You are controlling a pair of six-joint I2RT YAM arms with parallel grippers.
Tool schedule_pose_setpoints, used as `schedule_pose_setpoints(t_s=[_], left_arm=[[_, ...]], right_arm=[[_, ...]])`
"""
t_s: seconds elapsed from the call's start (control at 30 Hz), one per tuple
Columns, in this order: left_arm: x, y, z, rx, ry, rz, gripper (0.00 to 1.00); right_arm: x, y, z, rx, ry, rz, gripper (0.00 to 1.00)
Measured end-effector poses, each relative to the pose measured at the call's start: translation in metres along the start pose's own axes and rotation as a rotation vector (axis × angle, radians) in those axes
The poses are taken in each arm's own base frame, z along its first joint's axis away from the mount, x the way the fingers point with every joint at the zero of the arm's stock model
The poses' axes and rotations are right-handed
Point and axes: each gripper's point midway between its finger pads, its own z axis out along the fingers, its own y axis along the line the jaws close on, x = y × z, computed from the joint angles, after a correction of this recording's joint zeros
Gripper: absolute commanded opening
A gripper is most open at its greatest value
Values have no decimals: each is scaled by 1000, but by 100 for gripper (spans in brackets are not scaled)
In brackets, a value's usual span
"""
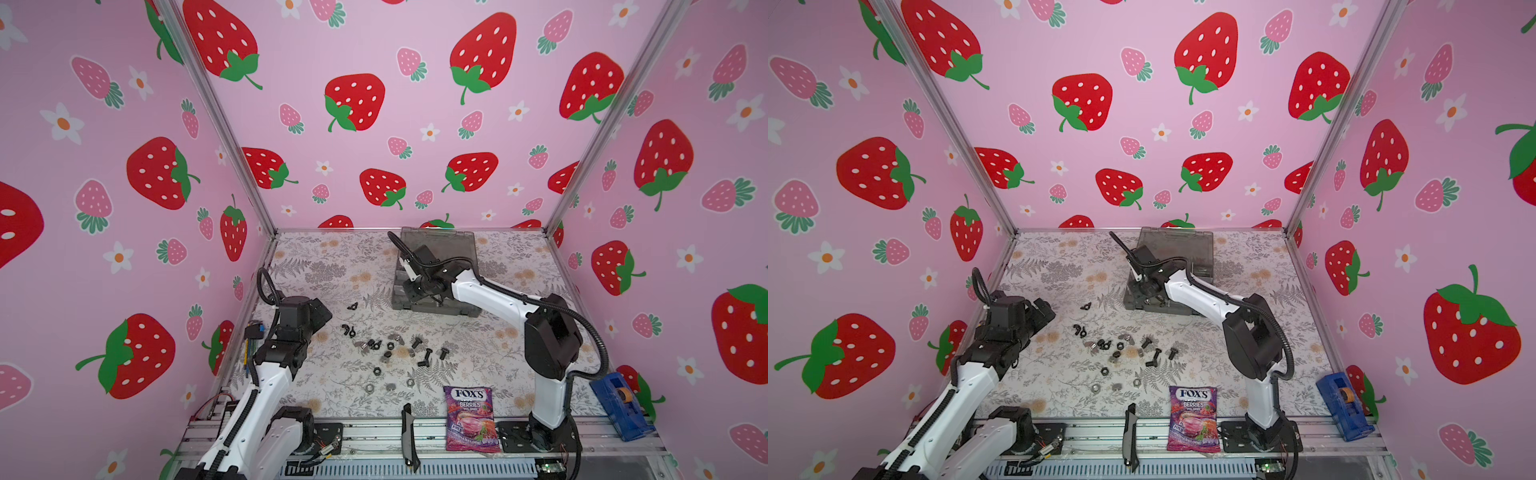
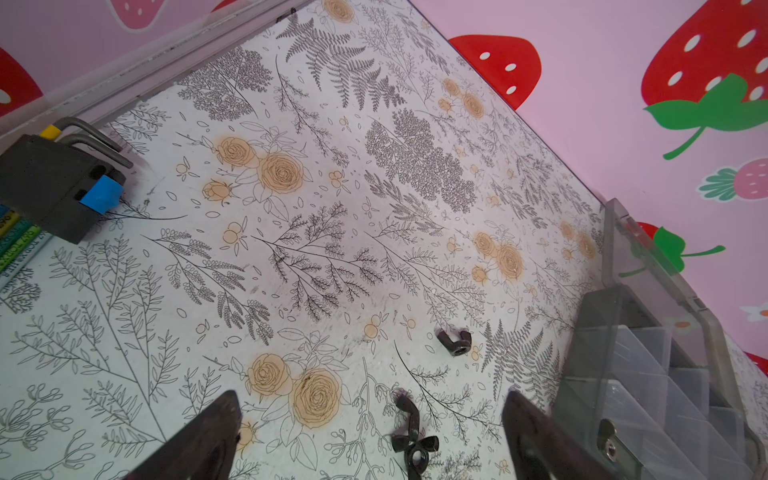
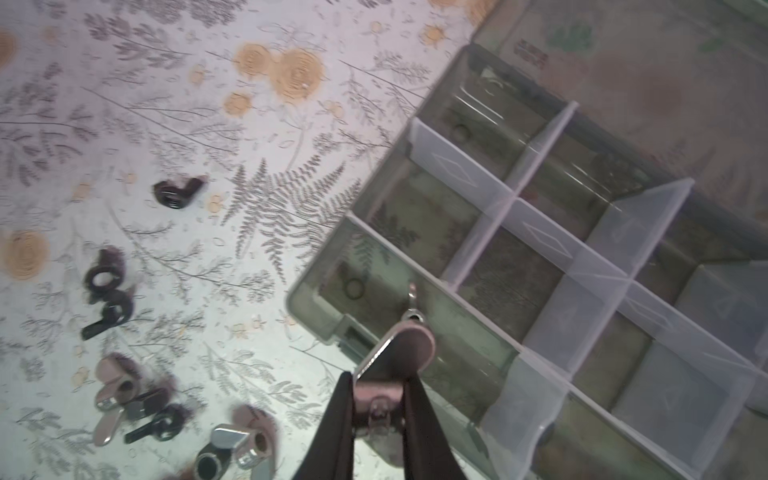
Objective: Sort the screws and nuts into containers
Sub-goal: 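Carry the second silver wing nut into the organizer compartment and release it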
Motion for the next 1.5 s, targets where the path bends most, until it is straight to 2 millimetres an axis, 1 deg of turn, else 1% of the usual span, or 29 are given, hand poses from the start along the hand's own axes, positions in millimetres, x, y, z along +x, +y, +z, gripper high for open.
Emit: schedule_pose_setpoints(t_s=[0.1, 0.13, 0.27, 0.43, 0.63, 0.77, 0.9, 1.03, 1.2, 1.37, 1.43, 1.5], left_arm=[[3, 0, 2, -3, 13, 2, 99], [3, 0, 3, -5, 17, 3, 99], [6, 0, 5, -5, 29, 5, 99], [8, -1, 6, -1, 38, 5, 99], [8, -2, 6, 5, 41, 5, 99], [8, -2, 6, 6, 42, 5, 99], [8, -2, 6, 6, 42, 5, 99], [8, -2, 6, 6, 42, 8, 99], [8, -2, 5, 6, 40, 11, 99], [8, -2, 5, 6, 40, 11, 99], [8, -2, 5, 6, 40, 11, 99], [8, -2, 5, 5, 39, 11, 99]], right_arm=[[8, -20, 6, 28, 26, 36, 0], [10, -23, 6, 34, 31, 42, 0], [13, -31, 8, 44, 43, 54, 0], [21, -34, 16, 53, 72, 57, 0], [32, -35, 23, 58, 105, 54, 4], [36, -36, 27, 61, 116, 53, 13], [40, -36, 32, 63, 131, 50, 24], [40, -37, 32, 67, 131, 48, 32], [40, -38, 32, 74, 129, 48, 34], [38, -33, 29, 88, 117, 31, 34], [34, -25, 23, 91, 100, 10, 35], [32, -11, 16, 84, 81, -18, 35]])
